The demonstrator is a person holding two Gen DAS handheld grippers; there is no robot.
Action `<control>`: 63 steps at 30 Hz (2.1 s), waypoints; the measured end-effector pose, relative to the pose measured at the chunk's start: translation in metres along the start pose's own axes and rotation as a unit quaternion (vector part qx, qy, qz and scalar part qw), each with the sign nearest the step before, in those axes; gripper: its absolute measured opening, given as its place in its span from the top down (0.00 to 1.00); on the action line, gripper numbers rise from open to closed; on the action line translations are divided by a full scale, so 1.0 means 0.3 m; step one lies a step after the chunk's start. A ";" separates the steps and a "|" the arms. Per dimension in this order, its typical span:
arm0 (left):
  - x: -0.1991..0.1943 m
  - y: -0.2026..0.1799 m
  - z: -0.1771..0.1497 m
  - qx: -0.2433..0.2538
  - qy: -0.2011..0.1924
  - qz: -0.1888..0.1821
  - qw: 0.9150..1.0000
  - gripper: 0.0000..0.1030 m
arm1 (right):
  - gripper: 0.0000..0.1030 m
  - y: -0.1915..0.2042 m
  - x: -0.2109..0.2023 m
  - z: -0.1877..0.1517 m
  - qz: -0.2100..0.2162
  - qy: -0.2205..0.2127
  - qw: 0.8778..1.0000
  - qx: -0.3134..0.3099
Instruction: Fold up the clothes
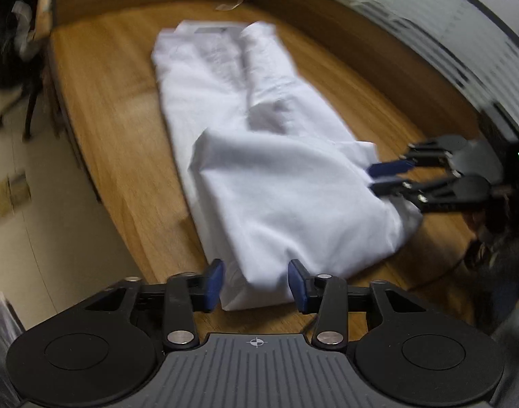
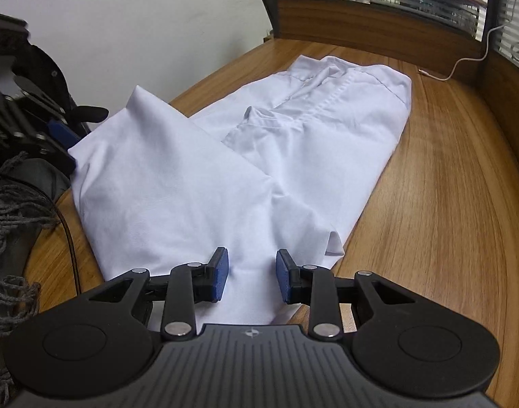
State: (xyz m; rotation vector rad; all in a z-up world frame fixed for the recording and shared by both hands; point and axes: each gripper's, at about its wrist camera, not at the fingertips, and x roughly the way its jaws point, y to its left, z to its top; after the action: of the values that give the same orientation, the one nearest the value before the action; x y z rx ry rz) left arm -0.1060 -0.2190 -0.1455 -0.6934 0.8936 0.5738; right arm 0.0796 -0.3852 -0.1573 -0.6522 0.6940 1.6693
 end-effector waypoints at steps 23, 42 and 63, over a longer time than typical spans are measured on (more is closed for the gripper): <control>0.019 -0.026 -0.024 0.055 0.023 0.000 0.998 0.51 | 0.31 0.081 -0.197 -0.152 0.023 0.007 0.999 -0.028; -0.231 -0.046 -0.050 -0.043 -0.045 -0.099 0.993 0.94 | 0.80 0.066 -0.390 -0.071 0.145 -0.024 0.984 0.104; 0.045 0.120 0.323 -0.239 -0.175 -0.024 0.955 0.93 | 0.73 -0.387 -0.146 0.104 0.067 -0.073 0.902 0.420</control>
State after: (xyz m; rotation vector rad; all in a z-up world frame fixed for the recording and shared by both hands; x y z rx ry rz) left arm -0.0761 -0.1213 -0.1249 -1.0077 0.4020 0.8513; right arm 0.1999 -0.3710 -0.1161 0.1432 1.2547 1.3321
